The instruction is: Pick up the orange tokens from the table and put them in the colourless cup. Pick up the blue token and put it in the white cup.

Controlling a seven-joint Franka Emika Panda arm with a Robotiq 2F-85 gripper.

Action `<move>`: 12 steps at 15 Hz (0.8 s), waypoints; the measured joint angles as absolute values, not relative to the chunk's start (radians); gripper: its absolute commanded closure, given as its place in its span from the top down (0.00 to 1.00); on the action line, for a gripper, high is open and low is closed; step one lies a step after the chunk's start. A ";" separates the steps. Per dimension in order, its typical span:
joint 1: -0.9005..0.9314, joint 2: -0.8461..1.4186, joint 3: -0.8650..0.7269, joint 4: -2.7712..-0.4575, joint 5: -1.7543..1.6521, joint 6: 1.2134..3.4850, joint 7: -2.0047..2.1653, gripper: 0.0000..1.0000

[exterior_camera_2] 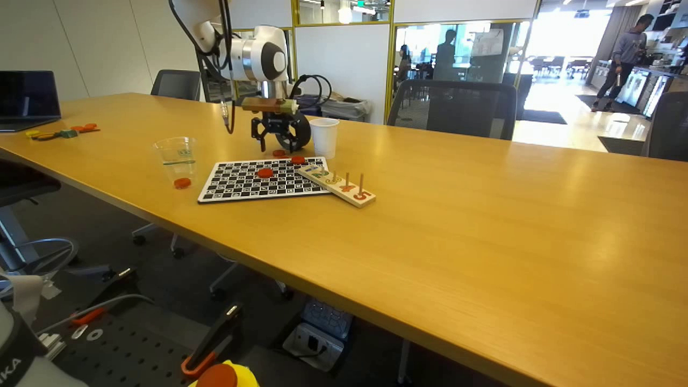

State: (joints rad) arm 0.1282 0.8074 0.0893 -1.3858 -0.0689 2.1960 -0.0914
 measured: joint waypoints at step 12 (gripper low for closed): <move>0.129 0.818 0.090 -1.342 -0.065 2.124 -0.091 0.21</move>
